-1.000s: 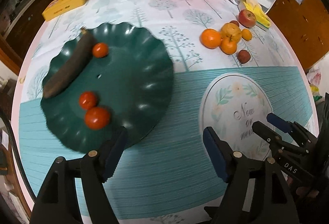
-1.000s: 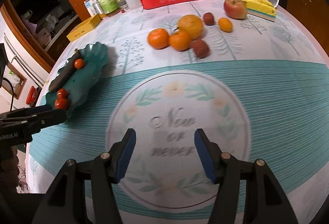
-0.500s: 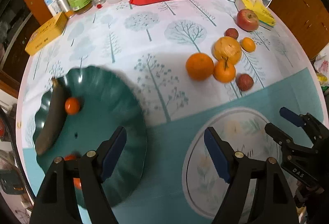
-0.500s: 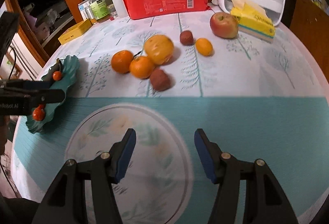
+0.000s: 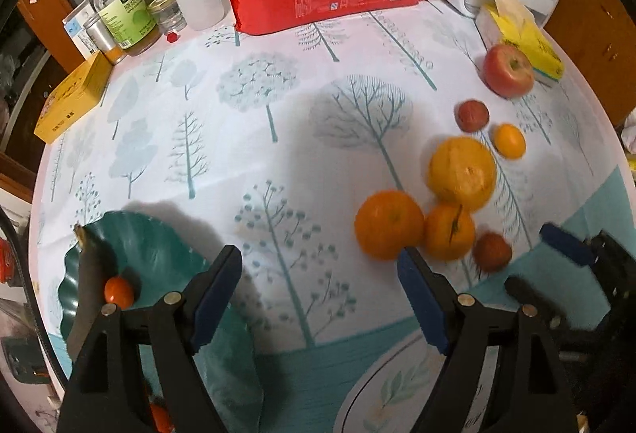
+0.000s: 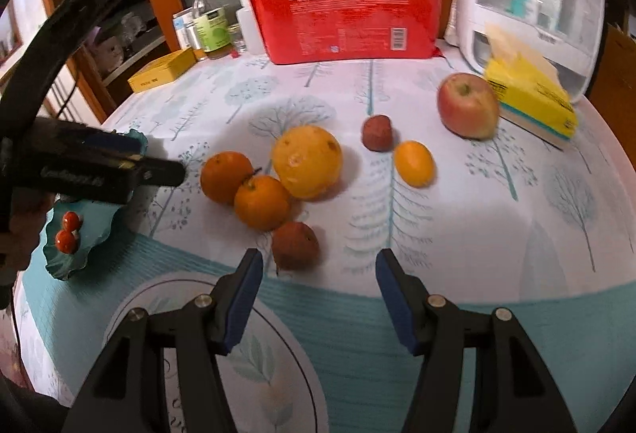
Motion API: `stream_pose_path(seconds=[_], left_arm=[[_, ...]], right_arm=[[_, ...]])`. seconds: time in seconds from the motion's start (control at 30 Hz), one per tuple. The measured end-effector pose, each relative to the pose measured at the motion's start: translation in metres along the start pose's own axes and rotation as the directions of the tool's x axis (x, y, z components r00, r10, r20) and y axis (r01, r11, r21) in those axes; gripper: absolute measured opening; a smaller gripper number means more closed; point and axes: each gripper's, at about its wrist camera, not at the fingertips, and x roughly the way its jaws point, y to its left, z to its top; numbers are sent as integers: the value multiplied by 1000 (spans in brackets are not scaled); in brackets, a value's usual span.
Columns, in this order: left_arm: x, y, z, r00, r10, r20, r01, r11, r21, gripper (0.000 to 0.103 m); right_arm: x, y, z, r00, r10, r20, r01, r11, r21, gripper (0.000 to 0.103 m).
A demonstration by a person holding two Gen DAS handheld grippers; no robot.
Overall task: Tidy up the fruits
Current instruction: 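Grasp the orange with the left tool while the right tool grasps a lychee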
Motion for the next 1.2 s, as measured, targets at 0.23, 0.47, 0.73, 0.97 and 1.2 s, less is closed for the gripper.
stream_pose_path(seconds=[0.23, 0.47, 0.73, 0.97, 1.2], left_arm=[[19, -4, 7, 998, -65, -25, 64, 998, -30, 79], [36, -1, 6, 985, -173, 7, 173, 981, -90, 79], [44, 4, 5, 972, -229, 57, 235, 961, -144, 74], [45, 4, 3, 957, -273, 94, 285, 944, -165, 56], [42, 1, 2, 946, -306, 104, 320, 934, -162, 43]], right_arm=[[20, 13, -1, 998, 45, -49, -49, 996, -80, 60], [27, 19, -6, 999, 34, -22, -37, 991, -128, 59], [30, 19, -8, 1000, 26, 9, -24, 986, -163, 50], [31, 22, -8, 999, 42, 15, -39, 986, -163, 38], [31, 25, -8, 998, 58, 7, -56, 984, -167, 34]])
